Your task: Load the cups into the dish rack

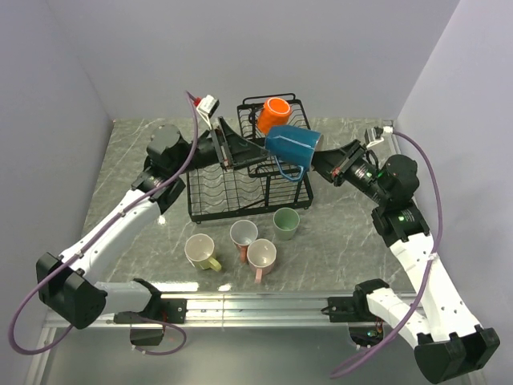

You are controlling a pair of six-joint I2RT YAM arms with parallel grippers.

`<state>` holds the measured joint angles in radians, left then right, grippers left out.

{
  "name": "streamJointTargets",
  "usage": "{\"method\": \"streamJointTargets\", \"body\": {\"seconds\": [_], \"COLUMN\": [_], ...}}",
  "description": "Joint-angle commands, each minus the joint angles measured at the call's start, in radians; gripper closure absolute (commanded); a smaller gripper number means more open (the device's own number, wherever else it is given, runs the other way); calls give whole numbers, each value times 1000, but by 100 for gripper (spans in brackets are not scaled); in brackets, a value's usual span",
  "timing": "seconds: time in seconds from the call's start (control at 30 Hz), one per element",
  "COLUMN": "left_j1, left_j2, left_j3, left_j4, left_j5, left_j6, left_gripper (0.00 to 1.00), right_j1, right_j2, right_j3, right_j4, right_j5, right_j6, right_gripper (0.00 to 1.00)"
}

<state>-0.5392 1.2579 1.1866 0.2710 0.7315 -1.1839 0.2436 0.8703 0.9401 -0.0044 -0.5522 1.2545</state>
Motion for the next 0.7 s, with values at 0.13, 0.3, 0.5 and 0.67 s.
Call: {"method": "streamJointTargets", "body": {"seconds": [0.13, 0.3, 0.5, 0.67], "left_j1": [-45, -76, -111, -130], "left_j2": [43, 112, 199, 245], "left_j3": [56, 108, 201, 228], "left_j4": [97, 155, 143, 189], "left_j5": [39, 57, 91, 121], "left_j6": [-3, -26, 3, -29], "left_gripper": [19, 22, 40, 58], "right_j1": [-3, -4, -3, 0], "right_j2": [-22, -16, 4, 15], "right_j3": [-34, -55, -81, -73], "right_j4": [328, 328, 362, 340], "right_j5": [-61, -69, -72, -75], "right_j6": [109, 91, 102, 60], "right_gripper": [100, 100, 100, 100]}}
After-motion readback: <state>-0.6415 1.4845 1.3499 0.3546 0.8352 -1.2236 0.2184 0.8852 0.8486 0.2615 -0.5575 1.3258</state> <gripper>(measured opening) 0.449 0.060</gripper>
